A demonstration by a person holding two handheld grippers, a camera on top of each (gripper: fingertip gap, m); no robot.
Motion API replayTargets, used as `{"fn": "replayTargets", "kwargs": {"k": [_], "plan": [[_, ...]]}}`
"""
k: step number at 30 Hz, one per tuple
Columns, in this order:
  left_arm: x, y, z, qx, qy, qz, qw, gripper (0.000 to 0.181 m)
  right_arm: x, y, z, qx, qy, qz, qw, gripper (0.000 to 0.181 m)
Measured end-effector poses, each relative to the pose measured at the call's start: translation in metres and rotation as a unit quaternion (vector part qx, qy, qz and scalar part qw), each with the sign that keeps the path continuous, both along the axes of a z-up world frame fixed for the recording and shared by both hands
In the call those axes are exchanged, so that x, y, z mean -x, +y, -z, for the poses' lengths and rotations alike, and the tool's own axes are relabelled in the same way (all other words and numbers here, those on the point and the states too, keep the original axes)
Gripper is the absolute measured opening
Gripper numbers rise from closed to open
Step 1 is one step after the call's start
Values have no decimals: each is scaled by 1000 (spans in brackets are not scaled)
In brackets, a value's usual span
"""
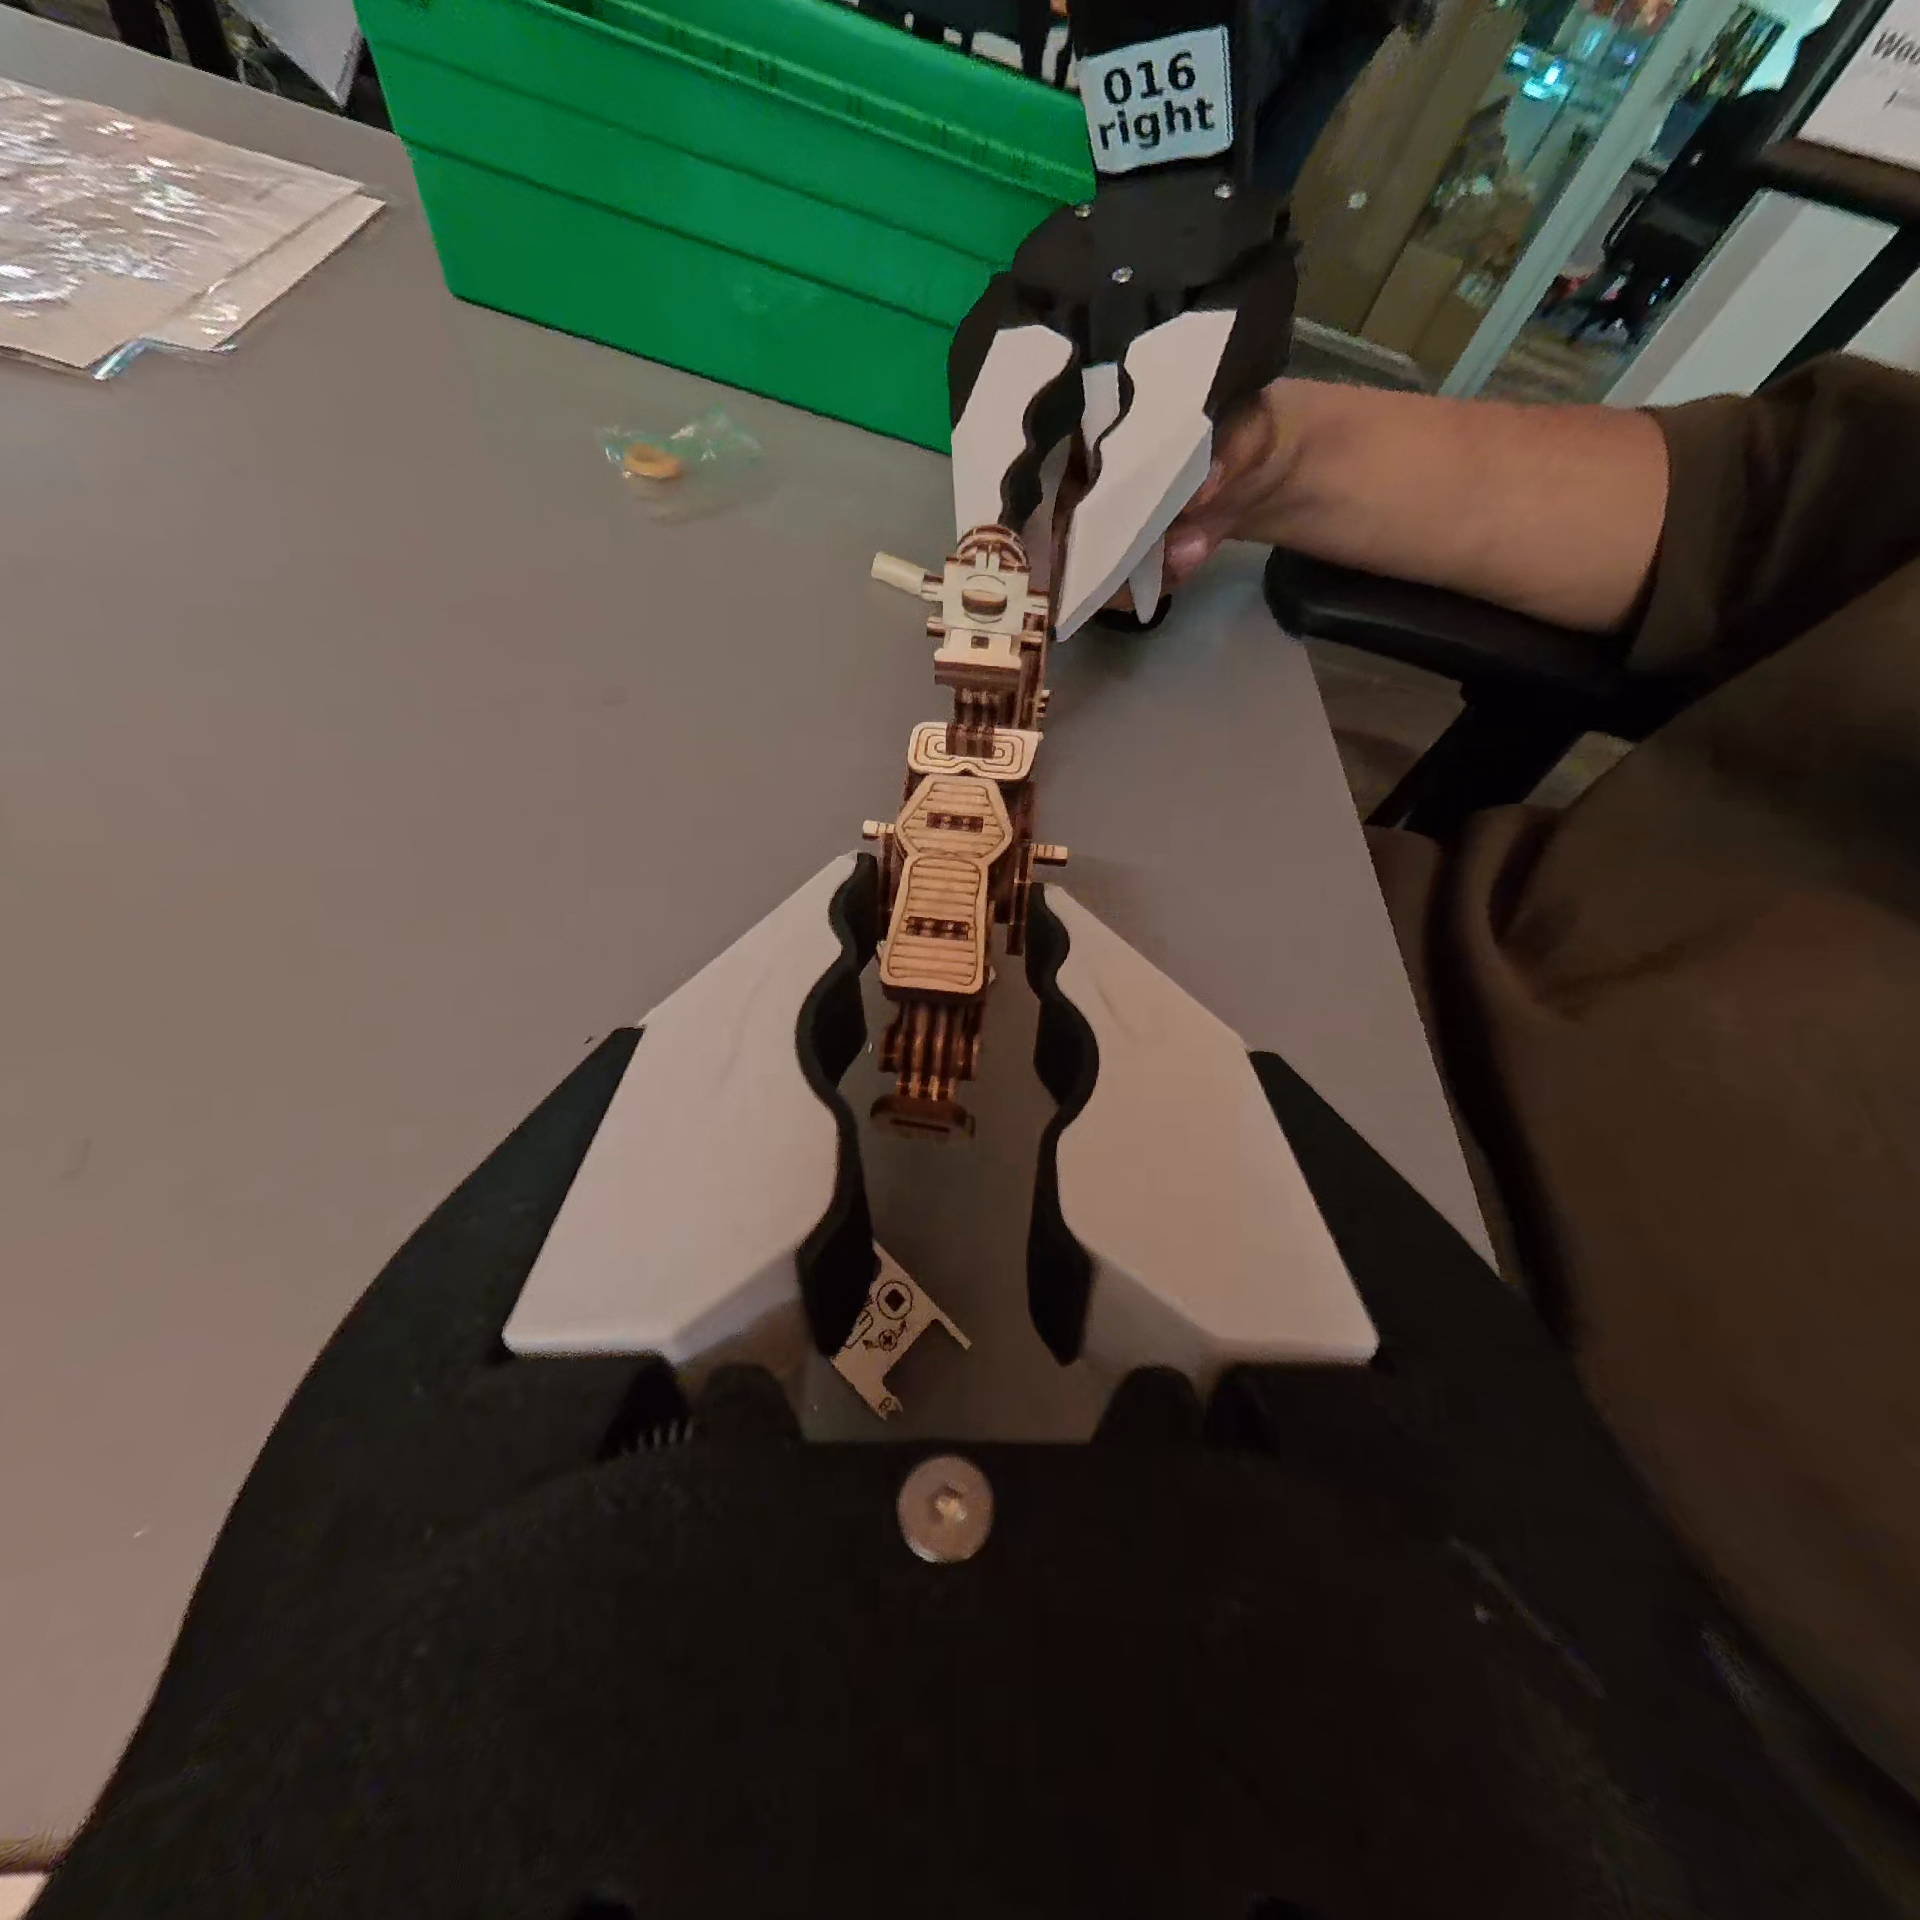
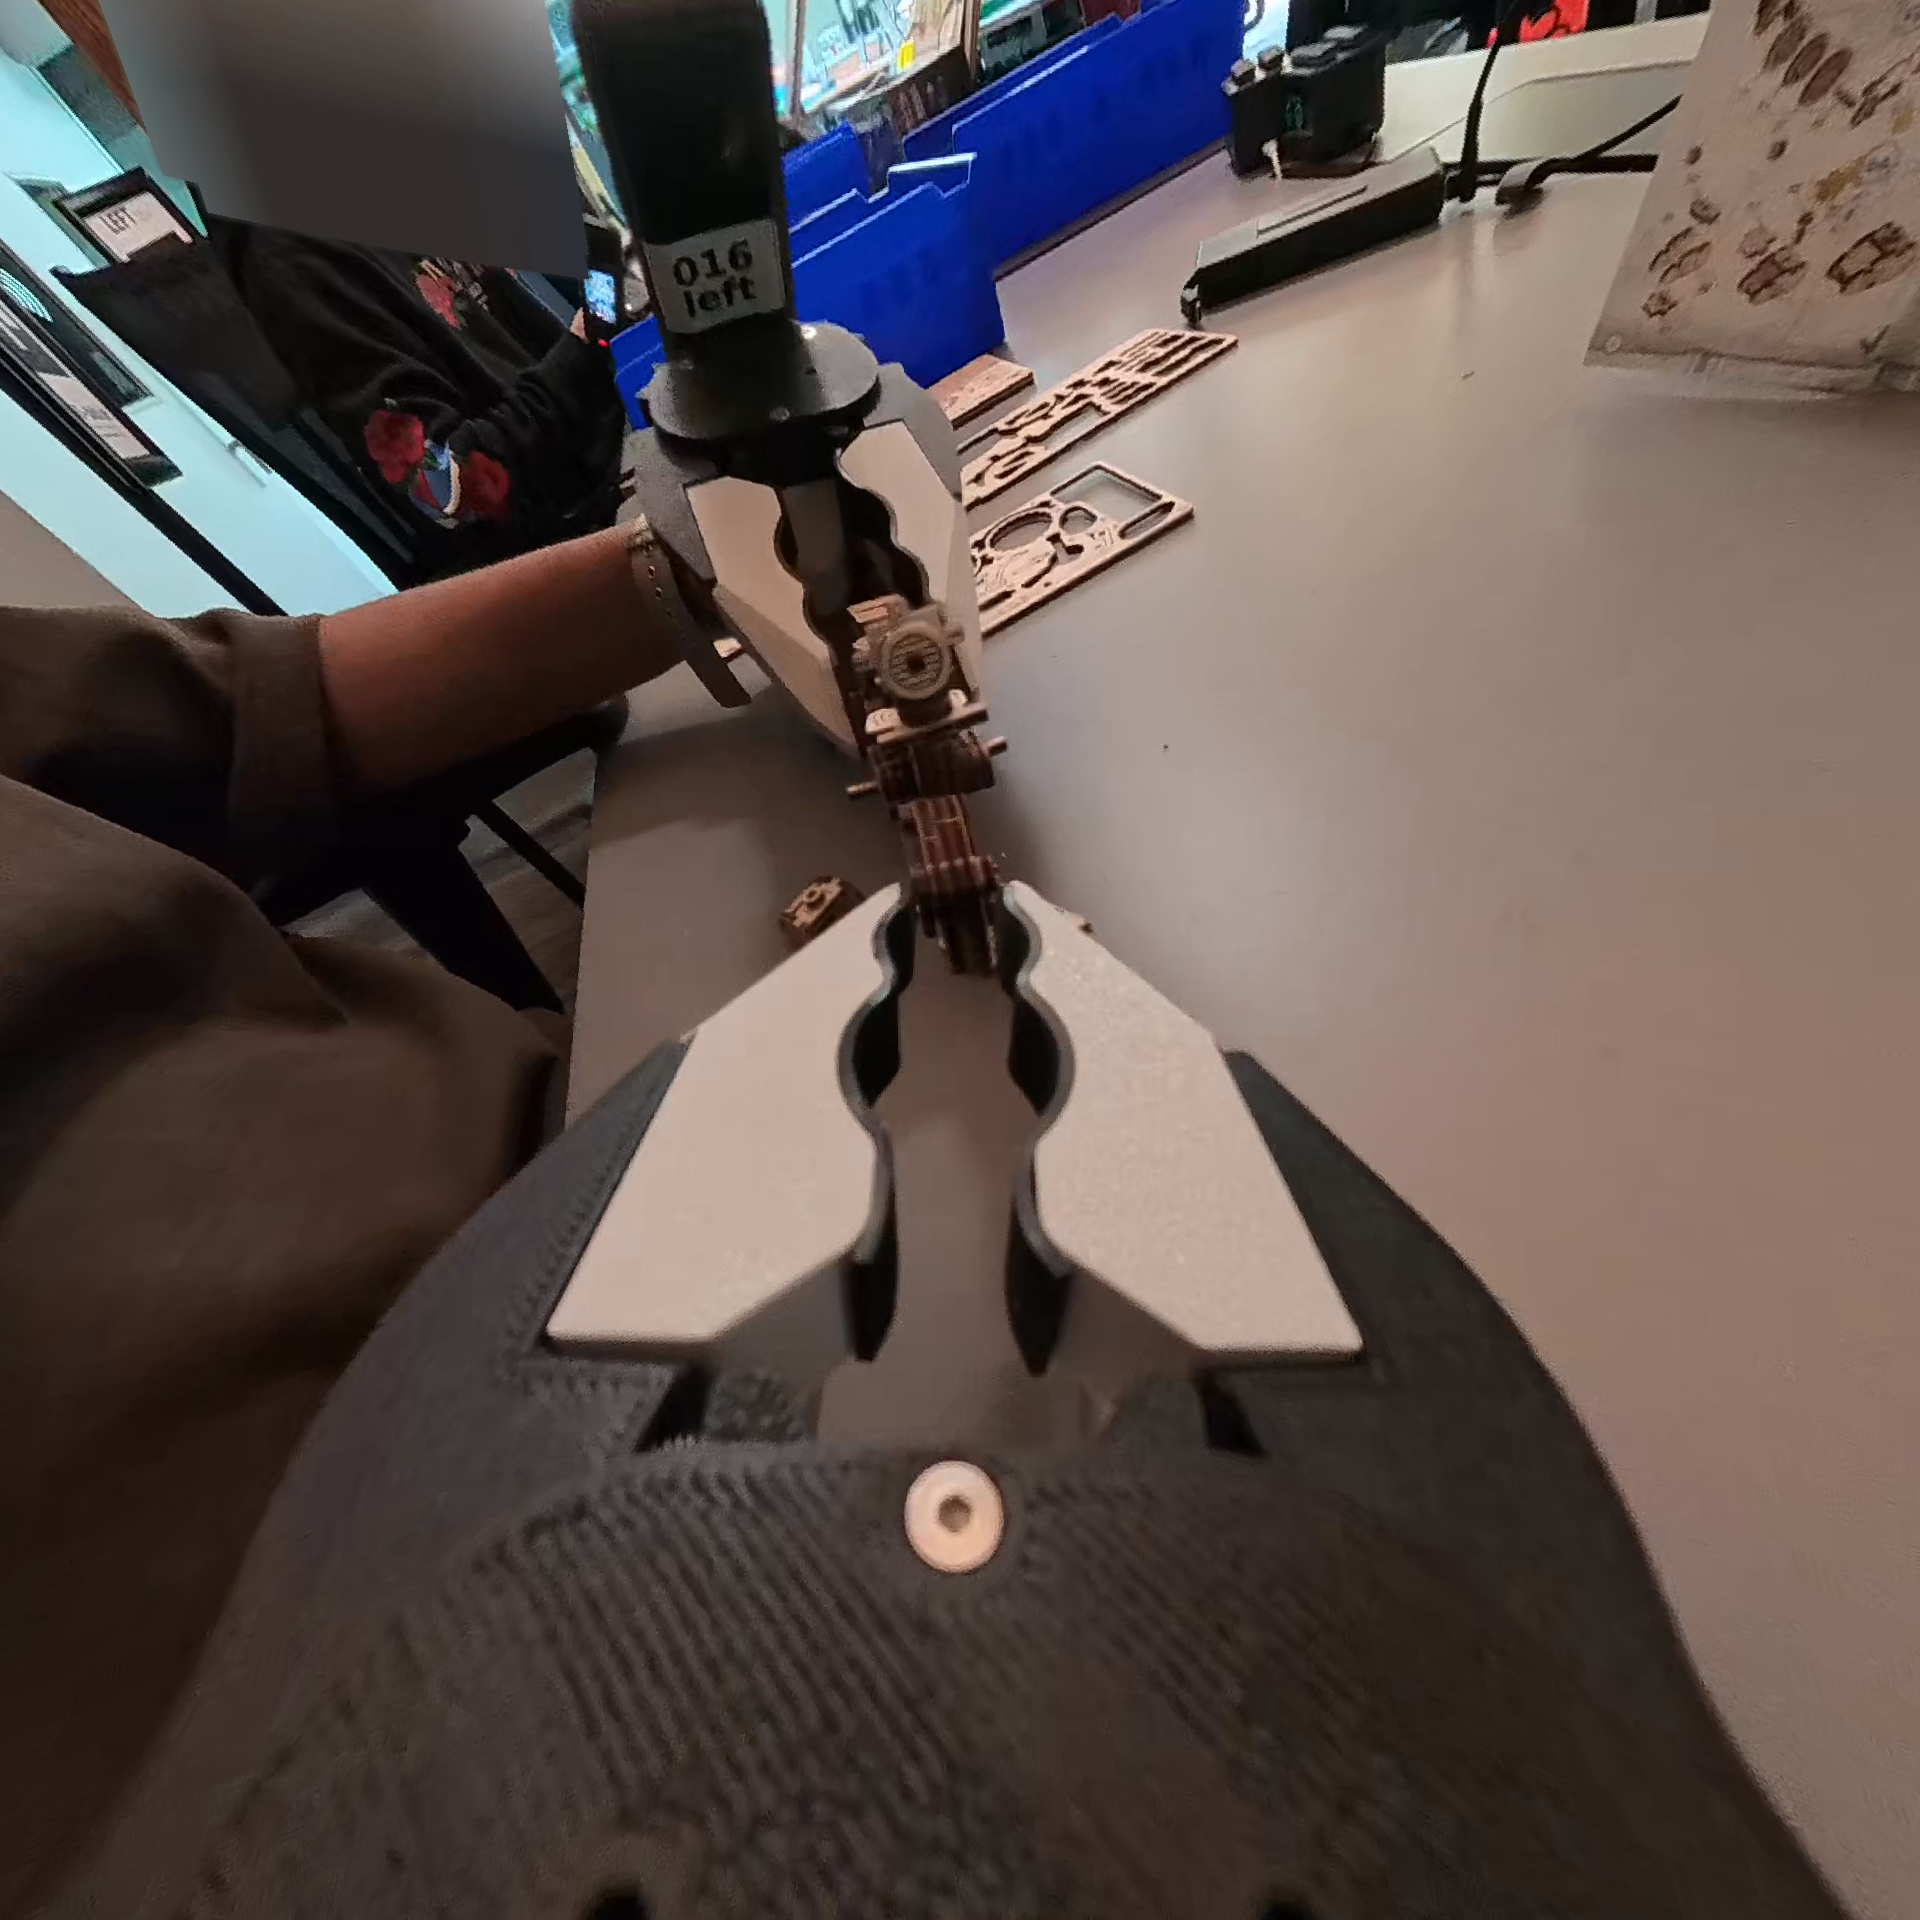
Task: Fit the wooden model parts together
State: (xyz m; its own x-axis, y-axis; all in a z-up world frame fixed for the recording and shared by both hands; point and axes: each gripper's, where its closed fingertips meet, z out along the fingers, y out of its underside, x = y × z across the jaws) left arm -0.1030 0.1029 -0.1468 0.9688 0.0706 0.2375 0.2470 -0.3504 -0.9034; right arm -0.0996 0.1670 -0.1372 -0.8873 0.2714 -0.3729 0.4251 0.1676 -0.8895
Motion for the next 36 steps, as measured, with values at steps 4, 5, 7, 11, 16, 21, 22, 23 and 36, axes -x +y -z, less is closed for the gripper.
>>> {"fn": "replayTargets", "kwargs": {"k": [4,5,7,11,16,21,22,23,36], "plan": [[-1,2,5,15,4,3,1000,27,1,0,2,-2,-7,0,1000,13],[-1,2,5,16,5,3,1000,27,1,0,3,-4,-8,0,1000,13],[-1,3,5,16,5,3,1000,26,3,1,6,-16,-7,3,1000,13],[-2,5,6,20,10,5,1000,27,4,5,11,-36,-3,5,999,13],[-5,9,14,46,18,10,999,27,3,9,16,-56,1,-4,998,13],[-4,9,16,54,22,6,998,26,-1,10,26,-95,20,-17,995,13],[-5,10,17,57,24,7,998,26,-2,10,28,-102,22,-20,994,13],[-6,10,18,62,27,8,998,27,-3,10,29,-107,24,-22,994,13],[-9,12,27,91,28,18,995,27,-6,7,30,-107,22,-31,994,13]]}}
